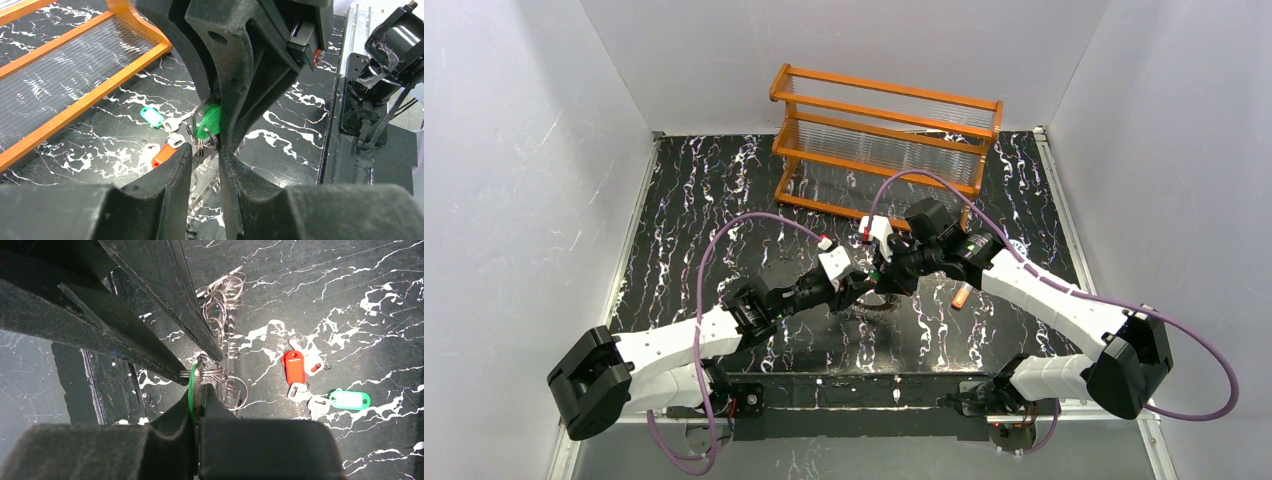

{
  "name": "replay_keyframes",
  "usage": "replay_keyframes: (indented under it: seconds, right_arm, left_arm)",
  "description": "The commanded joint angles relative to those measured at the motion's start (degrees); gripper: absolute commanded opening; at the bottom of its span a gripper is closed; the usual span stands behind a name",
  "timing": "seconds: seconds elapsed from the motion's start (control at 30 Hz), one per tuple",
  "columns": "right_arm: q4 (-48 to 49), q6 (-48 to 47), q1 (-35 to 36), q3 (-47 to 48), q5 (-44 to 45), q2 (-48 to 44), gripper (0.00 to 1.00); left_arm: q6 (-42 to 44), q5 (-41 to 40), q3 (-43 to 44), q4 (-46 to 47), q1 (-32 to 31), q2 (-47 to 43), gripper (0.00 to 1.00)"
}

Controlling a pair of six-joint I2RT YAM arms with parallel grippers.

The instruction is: Remove the keys from the keyring

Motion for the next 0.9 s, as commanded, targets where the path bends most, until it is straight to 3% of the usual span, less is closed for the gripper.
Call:
replay_keyframes:
  seconds: [0.0, 0.2, 0.33, 0.7, 0.87]
  right_arm:
    - [2.8, 0.6, -0.1, -0.4, -1.9, -0.1, 0.01]
    - [2.0, 0.5, -0.1, -0.1, -2.4, -0.1, 0.01]
    - [0.6, 0.2, -0.1, 0.3, -1.6, -0.2, 0.01]
    - [-6.0, -0.3, -1.1, 2.0, -0.1, -0.1, 0.01]
    - [-7.4, -0.9, -1.8, 1.5, 0.0, -0.1, 0.01]
  left_arm:
    - [0.5, 0.2, 2.2, 1.0, 0.0, -0.1, 0.23]
    - [1.8, 1.4, 2.6, 0.5, 0.0, 0.4, 0.12]
    - [3.6, 2.8, 3.6, -2.1, -0.1, 0.6, 0.00]
    - [9.0, 4.4, 3.5, -10.4, -0.1, -2.3, 0.00]
    - [8.2, 4.7, 0.4, -6.3, 0.1, -5.2, 0.00]
